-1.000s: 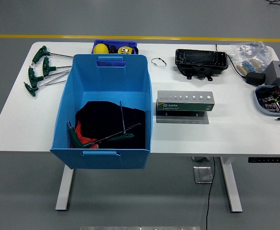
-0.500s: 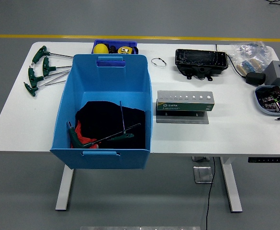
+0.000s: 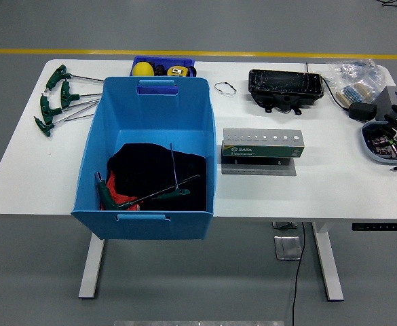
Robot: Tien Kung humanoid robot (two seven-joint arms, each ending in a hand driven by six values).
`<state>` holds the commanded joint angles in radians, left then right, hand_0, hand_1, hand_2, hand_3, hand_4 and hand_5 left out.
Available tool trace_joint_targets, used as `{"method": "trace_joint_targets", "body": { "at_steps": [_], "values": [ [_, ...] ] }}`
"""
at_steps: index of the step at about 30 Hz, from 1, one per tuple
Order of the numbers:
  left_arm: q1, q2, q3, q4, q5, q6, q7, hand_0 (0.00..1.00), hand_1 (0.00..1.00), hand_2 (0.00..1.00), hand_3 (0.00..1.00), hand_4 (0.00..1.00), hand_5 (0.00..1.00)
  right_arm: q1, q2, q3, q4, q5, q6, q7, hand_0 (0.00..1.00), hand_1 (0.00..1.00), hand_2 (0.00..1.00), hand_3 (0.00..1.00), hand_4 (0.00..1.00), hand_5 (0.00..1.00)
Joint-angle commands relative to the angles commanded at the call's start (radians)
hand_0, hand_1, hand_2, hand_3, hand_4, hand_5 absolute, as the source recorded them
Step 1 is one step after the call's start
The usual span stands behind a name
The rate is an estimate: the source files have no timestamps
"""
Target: Lift tool from toolbox,place it in box,lift tool from toolbox,place it in box
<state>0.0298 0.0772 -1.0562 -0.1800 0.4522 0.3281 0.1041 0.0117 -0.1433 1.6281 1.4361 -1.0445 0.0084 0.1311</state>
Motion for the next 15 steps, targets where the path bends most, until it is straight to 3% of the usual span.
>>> {"method": "trace_joint_targets", "body": {
  "at_steps": [15],
  "values": [
    [-0.002, -0.003, 0.003, 0.0, 0.002, 0.002, 0.01, 0.627, 0.623, 0.699, 0.794, 0.86, 0.79, 0.009, -0.002, -0.006, -0.003, 0.0, 0.01, -0.01, 0.813, 0.786, 0.849, 0.904, 0.998, 0.932]
  ]
}}
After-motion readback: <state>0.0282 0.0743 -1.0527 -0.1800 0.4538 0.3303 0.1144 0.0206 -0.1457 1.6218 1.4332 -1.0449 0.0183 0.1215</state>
